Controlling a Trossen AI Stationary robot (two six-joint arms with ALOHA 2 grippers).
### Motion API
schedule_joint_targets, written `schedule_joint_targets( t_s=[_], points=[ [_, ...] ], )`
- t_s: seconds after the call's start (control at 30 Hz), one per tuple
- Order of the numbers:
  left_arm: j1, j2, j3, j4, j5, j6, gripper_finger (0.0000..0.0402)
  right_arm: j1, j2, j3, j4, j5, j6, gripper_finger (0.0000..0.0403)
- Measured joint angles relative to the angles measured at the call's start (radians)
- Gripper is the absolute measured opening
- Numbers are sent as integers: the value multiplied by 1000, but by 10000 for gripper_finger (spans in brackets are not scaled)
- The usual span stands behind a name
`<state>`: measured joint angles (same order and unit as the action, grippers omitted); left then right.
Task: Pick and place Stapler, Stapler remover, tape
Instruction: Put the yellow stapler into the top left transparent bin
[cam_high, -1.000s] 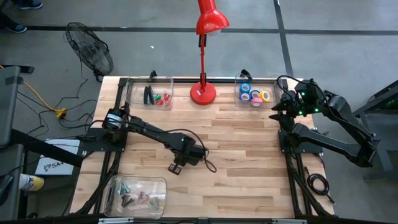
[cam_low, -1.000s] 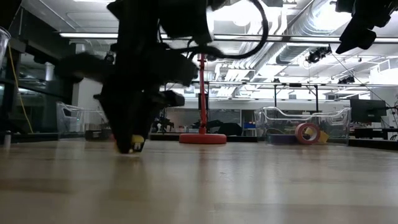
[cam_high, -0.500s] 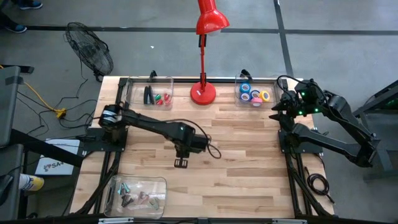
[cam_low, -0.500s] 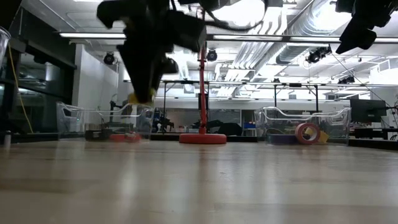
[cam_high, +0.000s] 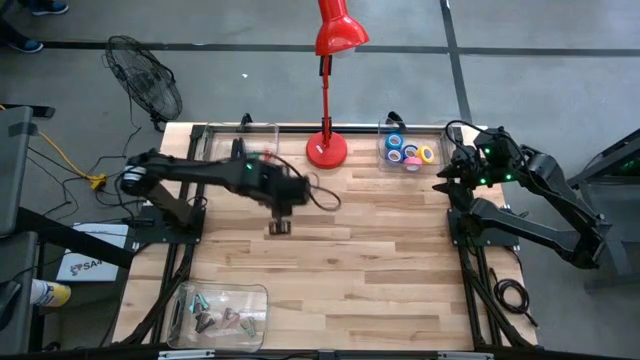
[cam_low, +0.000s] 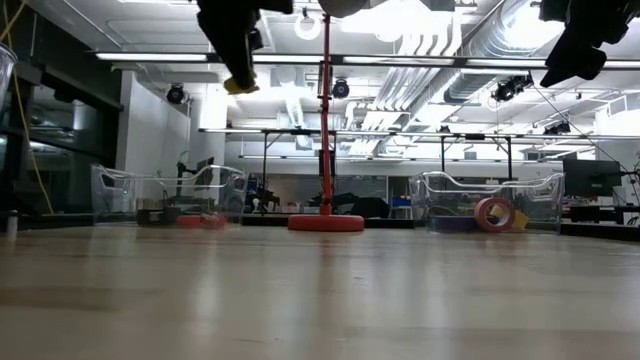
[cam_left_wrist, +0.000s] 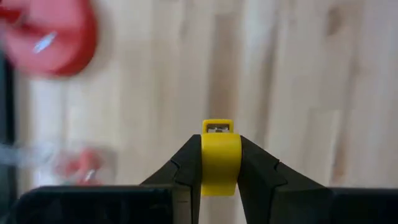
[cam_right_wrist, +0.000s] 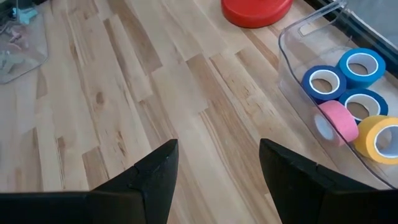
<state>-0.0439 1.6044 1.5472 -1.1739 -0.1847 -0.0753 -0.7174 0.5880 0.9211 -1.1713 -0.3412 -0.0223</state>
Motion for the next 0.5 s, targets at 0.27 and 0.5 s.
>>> schedule_joint_targets(
  t_s=[0.27,0.5],
  points=[
    [211,-197,-139,16,-114,-23,67,0,0,0,1,56,59,216],
    [440,-292,-253,132,-143,-97,70,0,0,0,5,102,109,216]
  ],
)
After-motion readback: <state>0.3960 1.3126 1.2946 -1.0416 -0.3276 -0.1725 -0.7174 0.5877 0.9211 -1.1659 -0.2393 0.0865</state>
